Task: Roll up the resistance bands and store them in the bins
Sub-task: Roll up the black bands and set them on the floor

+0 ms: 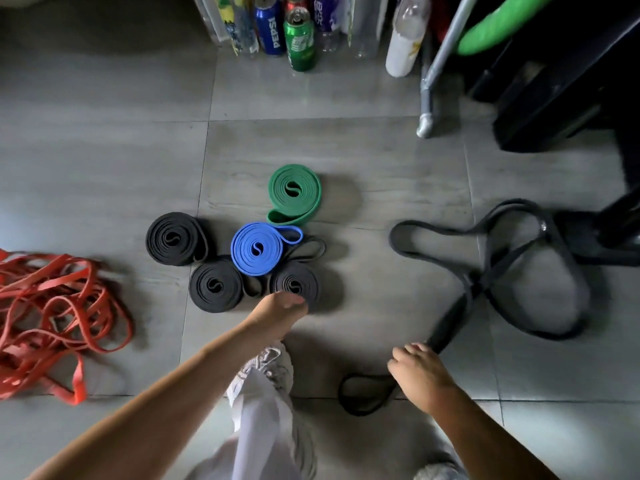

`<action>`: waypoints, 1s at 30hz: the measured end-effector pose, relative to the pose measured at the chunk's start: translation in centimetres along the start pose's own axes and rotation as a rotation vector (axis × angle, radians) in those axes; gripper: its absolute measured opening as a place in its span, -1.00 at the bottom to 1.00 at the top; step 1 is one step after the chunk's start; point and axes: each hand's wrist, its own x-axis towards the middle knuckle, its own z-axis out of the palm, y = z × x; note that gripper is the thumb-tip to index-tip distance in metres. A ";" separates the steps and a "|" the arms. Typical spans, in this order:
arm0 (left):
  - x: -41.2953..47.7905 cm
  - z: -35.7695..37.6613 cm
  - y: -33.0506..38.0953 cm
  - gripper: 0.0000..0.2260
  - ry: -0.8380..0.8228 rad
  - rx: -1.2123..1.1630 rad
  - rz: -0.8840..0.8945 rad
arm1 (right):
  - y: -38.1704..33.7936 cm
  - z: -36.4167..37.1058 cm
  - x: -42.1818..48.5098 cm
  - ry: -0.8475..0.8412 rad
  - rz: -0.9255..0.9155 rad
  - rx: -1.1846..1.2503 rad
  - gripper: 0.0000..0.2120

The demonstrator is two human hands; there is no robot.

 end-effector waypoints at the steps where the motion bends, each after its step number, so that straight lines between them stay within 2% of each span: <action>1: -0.7 0.2 0.8 -0.92 -0.036 0.026 0.025 | 0.0 -0.2 -0.3 0.004 0.029 0.038 -0.87; 2: -1.2 0.4 1.7 -0.91 -0.073 0.067 0.066 | 0.2 -0.9 -0.6 -0.017 0.061 0.099 -0.82; 4: -2.5 0.8 3.7 -0.93 -0.151 0.199 0.148 | 0.8 -2.9 -1.3 -0.018 0.152 0.204 -0.91; 5: -3.3 1.0 4.8 -0.91 -0.188 0.269 0.187 | 1.1 -4.0 -1.6 -0.001 0.191 0.260 -0.85; 8: -6.0 1.1 8.6 -0.50 -0.254 0.478 0.309 | 2.3 -8.9 -2.6 0.187 0.216 0.537 -0.79; 11: -9.6 0.5 13.0 -0.34 -0.259 0.689 0.528 | 2.9 -15.8 -4.0 0.369 0.172 0.816 -0.81; 13: -12.5 -0.2 16.0 -0.45 -0.233 0.721 0.662 | 2.8 -20.4 -5.7 0.444 0.120 0.880 -0.84; 16: -17.6 -1.7 19.7 -0.74 -0.120 0.649 0.779 | 2.2 -26.5 -9.1 0.513 0.107 0.945 -0.82; 19: -22.9 -3.0 22.3 -0.81 0.046 0.697 0.854 | 1.7 -31.7 -13.1 0.581 0.105 1.030 -0.92; 21: -26.3 -3.6 23.5 -0.84 0.182 0.741 0.912 | 1.1 -34.6 -15.8 0.632 0.078 0.986 -0.90; 23: -29.9 -4.3 24.5 -0.85 0.252 0.646 0.964 | 0.4 -37.3 -18.3 0.705 0.046 0.968 -0.87; 25: -33.6 -4.8 25.4 -0.87 0.236 0.426 1.025 | -0.2 -39.5 -20.6 0.783 0.017 1.011 -0.87; 30: -42.1 -5.6 26.4 -0.78 0.045 -0.136 1.079 | -2.9 -43.0 -25.2 0.857 -0.047 1.163 -0.82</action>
